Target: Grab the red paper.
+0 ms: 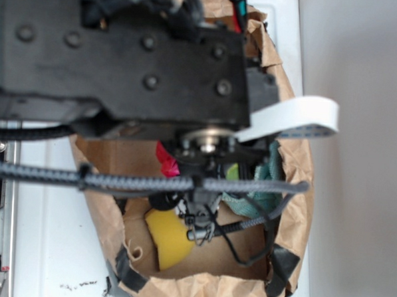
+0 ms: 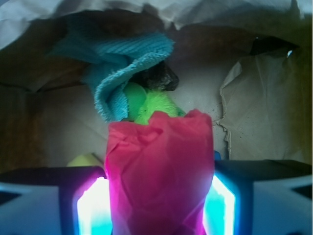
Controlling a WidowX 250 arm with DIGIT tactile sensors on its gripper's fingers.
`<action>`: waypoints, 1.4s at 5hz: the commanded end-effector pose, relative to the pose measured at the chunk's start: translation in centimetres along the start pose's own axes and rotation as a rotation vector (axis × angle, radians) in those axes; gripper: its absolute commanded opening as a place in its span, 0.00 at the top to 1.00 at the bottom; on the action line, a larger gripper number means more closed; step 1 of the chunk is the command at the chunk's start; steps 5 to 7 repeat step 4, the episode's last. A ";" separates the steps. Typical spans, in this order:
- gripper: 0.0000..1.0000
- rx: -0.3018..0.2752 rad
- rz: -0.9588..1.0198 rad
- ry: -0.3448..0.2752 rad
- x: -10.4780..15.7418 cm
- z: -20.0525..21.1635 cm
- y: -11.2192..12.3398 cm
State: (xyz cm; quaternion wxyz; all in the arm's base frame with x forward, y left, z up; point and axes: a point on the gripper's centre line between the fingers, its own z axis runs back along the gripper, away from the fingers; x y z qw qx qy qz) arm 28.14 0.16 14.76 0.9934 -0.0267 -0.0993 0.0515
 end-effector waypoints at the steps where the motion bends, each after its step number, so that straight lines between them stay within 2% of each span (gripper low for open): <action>1: 1.00 -0.043 -0.100 -0.073 0.7 5.0 1.8; 2: 1.00 -0.029 -0.094 -0.093 0.3 4.5 1.7; 4: 1.00 -0.041 -0.044 -0.142 0.1 4.0 1.6; 7: 1.00 -0.041 -0.044 -0.142 0.1 4.0 1.6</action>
